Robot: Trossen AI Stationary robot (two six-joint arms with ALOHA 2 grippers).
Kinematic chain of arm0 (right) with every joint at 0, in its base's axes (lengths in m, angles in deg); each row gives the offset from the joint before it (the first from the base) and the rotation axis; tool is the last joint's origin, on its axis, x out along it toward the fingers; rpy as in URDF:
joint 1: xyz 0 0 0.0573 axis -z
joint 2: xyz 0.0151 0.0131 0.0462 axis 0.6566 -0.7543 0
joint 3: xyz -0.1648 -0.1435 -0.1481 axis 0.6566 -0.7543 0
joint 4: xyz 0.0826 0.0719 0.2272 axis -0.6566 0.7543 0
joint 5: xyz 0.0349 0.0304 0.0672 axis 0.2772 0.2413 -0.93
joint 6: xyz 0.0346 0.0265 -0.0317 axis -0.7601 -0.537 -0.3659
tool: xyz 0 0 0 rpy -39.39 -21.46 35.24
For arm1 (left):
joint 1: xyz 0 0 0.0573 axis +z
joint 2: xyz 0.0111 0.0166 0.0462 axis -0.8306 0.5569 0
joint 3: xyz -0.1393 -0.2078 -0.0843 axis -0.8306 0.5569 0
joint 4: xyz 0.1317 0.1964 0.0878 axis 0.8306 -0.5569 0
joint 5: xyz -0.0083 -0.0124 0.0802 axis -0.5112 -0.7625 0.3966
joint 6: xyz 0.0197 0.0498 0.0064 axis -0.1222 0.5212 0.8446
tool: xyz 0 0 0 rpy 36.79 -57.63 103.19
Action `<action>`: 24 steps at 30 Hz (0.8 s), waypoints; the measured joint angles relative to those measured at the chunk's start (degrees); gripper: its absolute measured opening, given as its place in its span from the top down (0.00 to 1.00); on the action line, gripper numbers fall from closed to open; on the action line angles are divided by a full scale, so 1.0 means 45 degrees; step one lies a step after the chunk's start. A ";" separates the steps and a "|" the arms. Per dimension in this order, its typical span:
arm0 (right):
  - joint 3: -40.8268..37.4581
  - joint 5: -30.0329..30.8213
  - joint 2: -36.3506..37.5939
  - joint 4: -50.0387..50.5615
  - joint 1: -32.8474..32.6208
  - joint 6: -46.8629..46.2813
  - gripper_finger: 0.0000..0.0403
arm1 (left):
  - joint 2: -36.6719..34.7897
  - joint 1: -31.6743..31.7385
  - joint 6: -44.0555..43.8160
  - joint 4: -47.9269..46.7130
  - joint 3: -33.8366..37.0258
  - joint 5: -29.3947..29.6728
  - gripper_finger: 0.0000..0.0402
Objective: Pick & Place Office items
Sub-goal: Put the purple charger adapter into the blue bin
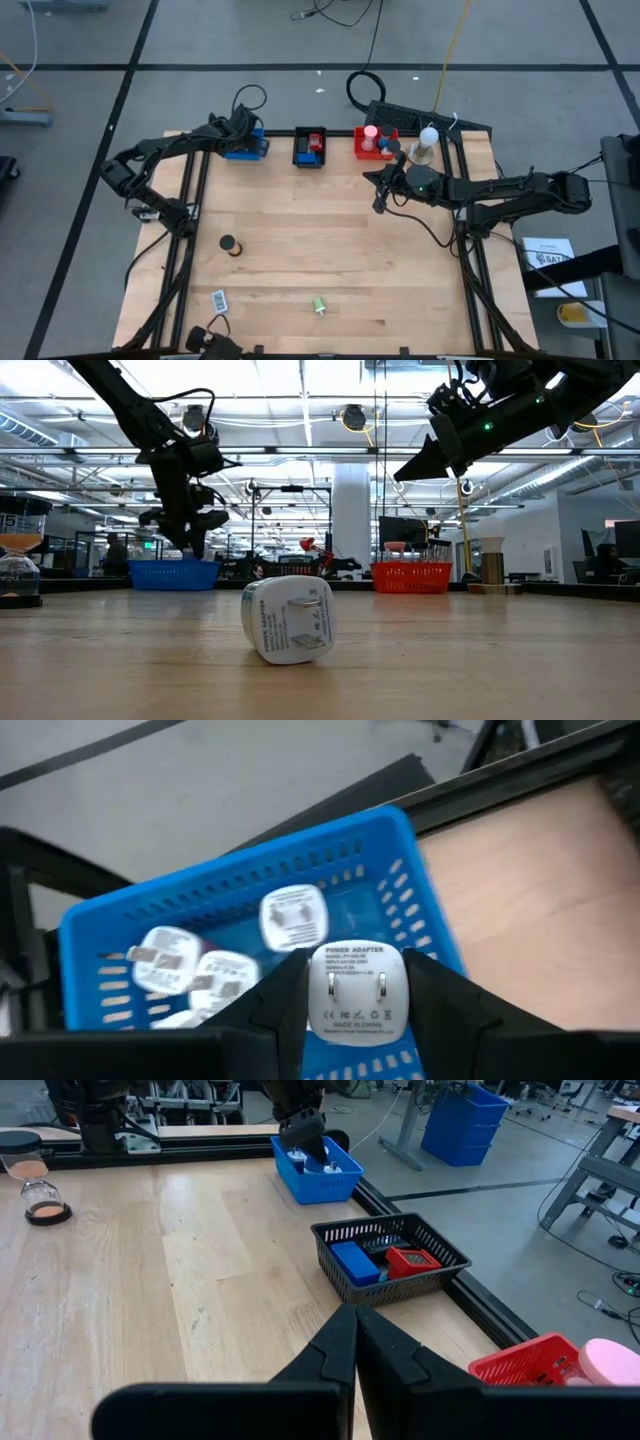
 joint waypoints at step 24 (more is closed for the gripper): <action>0.0000 0.0000 0.0000 0.0000 0.0000 0.0000 1.00 | 0.0000 0.0313 -0.0066 0.1914 0.1282 -0.1440 0.66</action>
